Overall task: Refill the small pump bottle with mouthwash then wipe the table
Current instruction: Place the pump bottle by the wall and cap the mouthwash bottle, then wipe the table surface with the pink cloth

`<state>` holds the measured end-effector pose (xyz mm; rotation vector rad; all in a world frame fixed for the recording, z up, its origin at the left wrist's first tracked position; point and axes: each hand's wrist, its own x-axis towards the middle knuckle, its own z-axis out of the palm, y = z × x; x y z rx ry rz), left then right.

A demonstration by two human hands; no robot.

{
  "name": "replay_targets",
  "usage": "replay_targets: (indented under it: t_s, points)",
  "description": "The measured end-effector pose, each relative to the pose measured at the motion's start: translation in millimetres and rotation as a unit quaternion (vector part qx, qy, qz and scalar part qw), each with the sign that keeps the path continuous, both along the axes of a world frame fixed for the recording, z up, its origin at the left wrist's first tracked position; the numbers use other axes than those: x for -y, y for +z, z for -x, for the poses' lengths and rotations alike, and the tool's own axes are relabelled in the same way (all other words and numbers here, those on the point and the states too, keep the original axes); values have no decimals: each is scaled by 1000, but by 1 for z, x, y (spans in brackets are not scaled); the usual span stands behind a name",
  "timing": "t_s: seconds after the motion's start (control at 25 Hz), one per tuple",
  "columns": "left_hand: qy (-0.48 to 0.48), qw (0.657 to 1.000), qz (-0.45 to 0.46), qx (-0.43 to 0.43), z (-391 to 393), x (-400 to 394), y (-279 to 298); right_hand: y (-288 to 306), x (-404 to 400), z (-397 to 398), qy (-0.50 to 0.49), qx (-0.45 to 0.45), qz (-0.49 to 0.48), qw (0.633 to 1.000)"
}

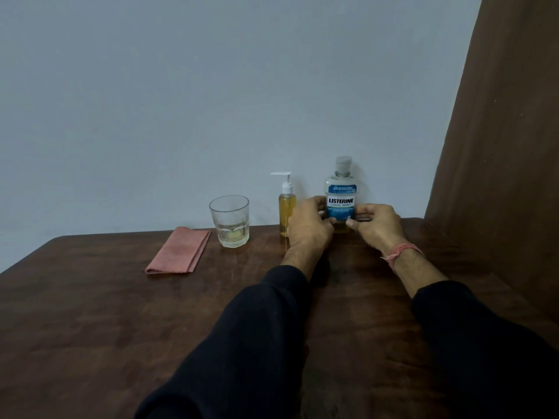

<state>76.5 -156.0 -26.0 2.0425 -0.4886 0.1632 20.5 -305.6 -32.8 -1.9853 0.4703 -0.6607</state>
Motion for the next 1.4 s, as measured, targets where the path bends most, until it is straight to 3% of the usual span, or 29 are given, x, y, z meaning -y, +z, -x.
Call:
replay_targets:
  t_s: [0.36, 0.56, 0.68, 0.84, 0.92, 1.12, 1.32, 1.4]
  points:
    - [-17, 997, -70, 5, 38, -55, -2, -2, -9, 32, -36, -32, -105, 993]
    - [67, 976, -182, 96, 51, -176, -1, -1, -40, 57, 27, -36, -25, 999]
    - [178, 941, -270, 99, 50, -259, -4, 7, -65, 69, 47, -76, 4, 996]
    - [238, 931, -272, 58, 43, -308, 5, 9, -111, 92, 87, -103, 28, 990]
    - [239, 933, -268, 17, 39, -313, 10, 12, -138, 107, 120, -98, 45, 987]
    - [204, 926, -317, 13, 51, -314, 18, 15, -189, 143, 228, -88, 111, 963]
    - [136, 927, -351, -8, 98, -324, 25, 25, -244, 156, 313, -102, 217, 919]
    - [119, 939, -321, -24, 120, -332, 24, 29, -267, 155, 314, -110, 270, 904]
